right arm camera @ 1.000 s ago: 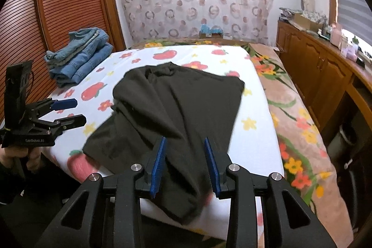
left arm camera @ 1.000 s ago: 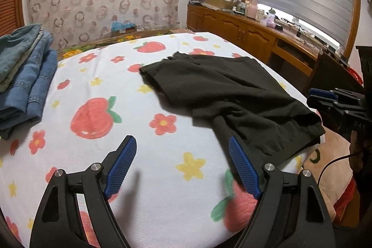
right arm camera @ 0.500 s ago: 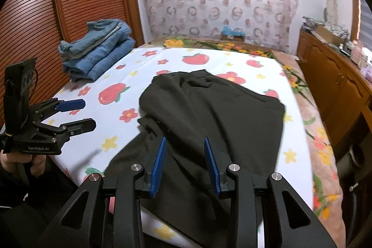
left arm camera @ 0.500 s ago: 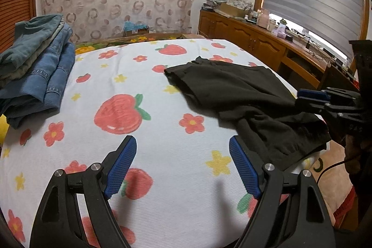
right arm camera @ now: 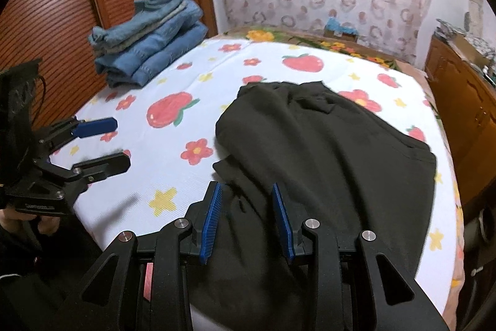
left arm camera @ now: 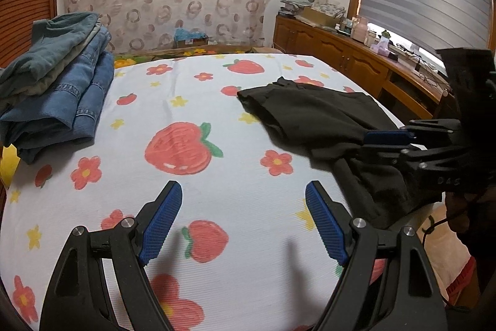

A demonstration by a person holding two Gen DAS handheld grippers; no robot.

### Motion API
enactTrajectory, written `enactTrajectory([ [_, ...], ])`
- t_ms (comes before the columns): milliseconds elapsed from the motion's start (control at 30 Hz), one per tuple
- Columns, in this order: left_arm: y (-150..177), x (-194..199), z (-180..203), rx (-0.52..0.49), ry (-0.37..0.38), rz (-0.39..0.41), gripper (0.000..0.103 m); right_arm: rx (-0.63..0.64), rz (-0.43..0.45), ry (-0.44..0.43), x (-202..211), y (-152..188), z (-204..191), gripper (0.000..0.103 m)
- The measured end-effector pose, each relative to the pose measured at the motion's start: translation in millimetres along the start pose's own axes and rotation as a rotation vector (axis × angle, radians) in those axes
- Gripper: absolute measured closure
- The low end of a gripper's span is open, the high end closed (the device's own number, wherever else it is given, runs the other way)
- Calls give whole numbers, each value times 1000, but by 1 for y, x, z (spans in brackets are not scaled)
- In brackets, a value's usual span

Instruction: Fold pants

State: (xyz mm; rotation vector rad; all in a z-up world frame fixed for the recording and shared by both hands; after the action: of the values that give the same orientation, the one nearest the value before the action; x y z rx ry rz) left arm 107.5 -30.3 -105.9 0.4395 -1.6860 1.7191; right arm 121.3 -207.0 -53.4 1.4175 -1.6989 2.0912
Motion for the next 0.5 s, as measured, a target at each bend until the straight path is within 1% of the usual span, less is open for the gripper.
enactTrajectory([
  [267,2,-1,-3,4,-1,-4,21,66,-49,33,-19,-14,-6,67],
  [333,2,-1,-4,4,-3,-2,21,84,-45,42,-19,-17,-12,67],
  [400,3,-1,-6,8,-2,0,21,98,-29,30,-16,-19,-20,67],
  [500,3,-1,-8,12,-3,1,21,118,-29,18,-15,-19,-29,67],
])
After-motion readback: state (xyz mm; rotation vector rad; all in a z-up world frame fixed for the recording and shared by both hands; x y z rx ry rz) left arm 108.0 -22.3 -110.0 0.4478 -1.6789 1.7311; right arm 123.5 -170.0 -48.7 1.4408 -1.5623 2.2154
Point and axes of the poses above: each gripper's, at about its wrist camera, not at the fingertips, and x roughly against the way its jaws point, z to its right, y to its underside, the point moved 1 cm from there along -x, roughly the way its jaws point, and after that the axes turned 1 degree about -z, right-handed, at the moved point
